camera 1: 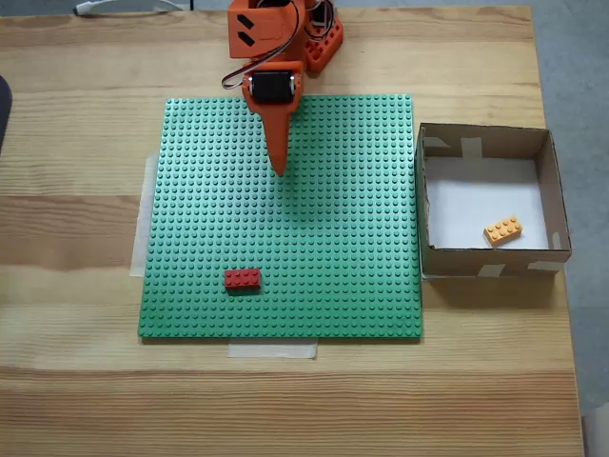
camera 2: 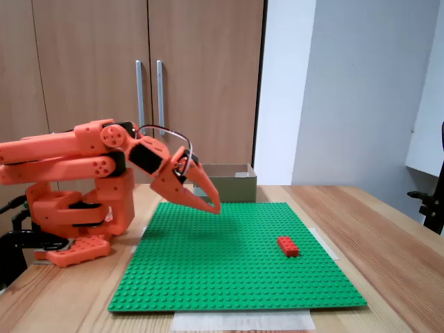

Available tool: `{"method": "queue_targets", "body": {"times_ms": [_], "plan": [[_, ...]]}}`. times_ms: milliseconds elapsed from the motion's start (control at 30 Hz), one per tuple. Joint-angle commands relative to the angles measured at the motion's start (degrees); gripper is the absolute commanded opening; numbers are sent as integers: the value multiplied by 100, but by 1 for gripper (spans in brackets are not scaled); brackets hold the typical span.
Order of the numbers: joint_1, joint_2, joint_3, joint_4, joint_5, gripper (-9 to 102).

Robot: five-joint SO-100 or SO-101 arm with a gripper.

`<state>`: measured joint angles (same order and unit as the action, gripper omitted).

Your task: Pick the yellow lego block and put it in the box.

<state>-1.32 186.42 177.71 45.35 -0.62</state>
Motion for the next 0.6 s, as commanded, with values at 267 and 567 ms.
{"method": "queue_targets", "body": {"times_ms": [267, 567], "plan": [[9, 53, 316, -141, -299, -1], [9, 53, 457, 35, 185, -1]]}}
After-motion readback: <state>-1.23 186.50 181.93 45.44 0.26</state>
